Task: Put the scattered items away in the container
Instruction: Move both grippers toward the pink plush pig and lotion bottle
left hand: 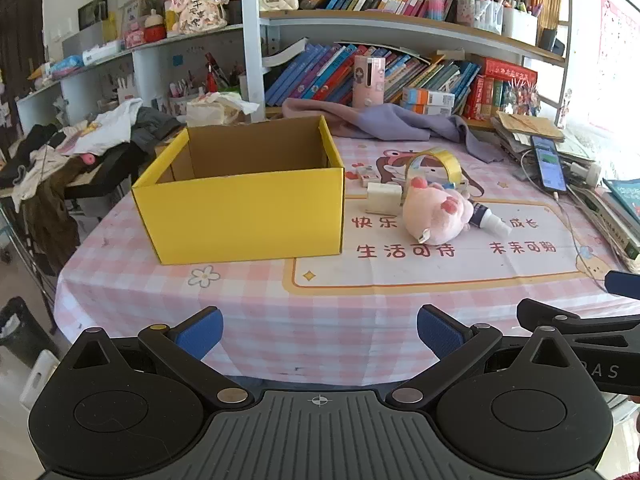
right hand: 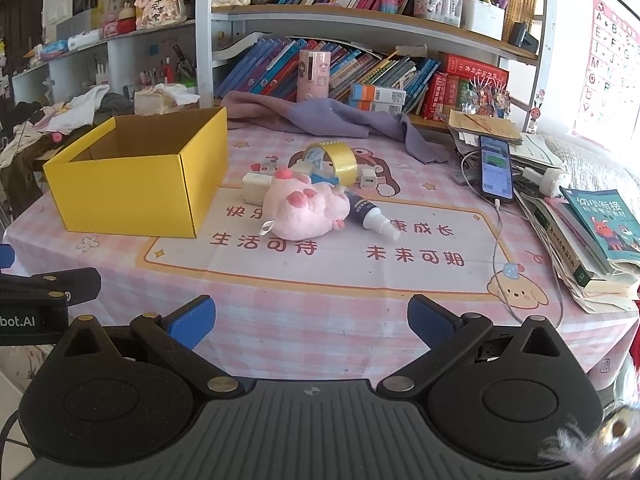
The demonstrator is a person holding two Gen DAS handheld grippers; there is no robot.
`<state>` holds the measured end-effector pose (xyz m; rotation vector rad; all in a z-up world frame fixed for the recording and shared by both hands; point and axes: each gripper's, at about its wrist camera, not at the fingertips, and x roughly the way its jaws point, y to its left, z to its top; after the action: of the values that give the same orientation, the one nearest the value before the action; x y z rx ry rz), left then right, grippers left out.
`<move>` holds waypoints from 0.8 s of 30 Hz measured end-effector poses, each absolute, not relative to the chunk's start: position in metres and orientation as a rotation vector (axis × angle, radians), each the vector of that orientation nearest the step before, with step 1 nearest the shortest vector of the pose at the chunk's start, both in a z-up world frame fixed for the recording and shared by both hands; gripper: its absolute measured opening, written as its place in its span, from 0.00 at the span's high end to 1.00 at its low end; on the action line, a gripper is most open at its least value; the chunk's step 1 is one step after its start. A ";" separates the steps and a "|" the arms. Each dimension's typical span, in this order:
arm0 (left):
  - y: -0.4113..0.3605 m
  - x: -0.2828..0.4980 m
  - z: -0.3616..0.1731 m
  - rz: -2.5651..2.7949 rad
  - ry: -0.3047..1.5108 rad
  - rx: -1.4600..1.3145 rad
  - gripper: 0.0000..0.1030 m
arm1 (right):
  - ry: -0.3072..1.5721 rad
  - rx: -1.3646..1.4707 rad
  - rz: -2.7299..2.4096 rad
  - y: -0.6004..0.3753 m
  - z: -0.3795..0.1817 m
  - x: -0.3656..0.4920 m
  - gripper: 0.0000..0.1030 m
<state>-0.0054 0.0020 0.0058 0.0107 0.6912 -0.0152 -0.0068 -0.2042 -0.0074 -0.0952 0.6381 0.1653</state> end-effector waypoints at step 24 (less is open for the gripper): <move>0.005 -0.003 0.004 0.000 0.679 0.042 0.00 | 0.641 -0.082 0.148 -0.206 -0.008 -0.004 0.00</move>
<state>-0.0029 0.0054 0.0039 0.0420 0.6787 -0.0001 -0.0039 -0.2058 -0.0079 -0.0818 0.6414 0.1477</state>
